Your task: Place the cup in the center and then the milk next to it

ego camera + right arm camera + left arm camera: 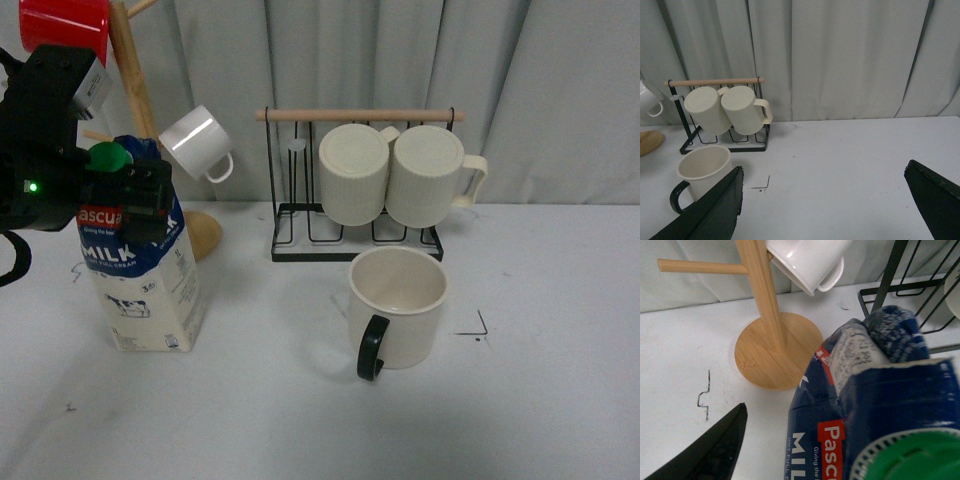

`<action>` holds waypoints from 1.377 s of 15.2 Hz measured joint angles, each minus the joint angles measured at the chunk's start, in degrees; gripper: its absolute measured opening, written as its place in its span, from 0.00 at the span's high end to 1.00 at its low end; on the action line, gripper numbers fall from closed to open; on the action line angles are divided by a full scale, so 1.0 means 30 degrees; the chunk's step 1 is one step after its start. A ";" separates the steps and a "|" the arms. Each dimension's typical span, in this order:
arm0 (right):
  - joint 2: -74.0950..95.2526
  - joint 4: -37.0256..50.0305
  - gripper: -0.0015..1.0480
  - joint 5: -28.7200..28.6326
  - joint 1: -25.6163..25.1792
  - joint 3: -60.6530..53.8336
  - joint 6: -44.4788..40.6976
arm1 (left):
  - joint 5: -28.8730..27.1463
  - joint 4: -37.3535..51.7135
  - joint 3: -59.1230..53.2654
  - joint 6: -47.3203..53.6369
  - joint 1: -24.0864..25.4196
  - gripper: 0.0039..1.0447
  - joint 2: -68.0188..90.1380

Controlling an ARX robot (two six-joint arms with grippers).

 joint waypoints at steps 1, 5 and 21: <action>0.0000 0.0000 0.06 0.0000 0.0000 0.0000 -0.0007 | -0.0131 0.0015 0.0066 -0.0036 0.0000 0.24 0.0095; 0.0000 0.0000 0.06 0.0000 0.0000 0.0000 -0.0007 | -0.0481 0.0007 0.0168 0.0007 -0.0335 0.70 0.0044; 0.0000 0.0000 0.06 0.0000 0.0000 0.0000 0.0000 | -0.4976 0.0000 0.0918 -0.1377 -0.5814 0.83 -0.0379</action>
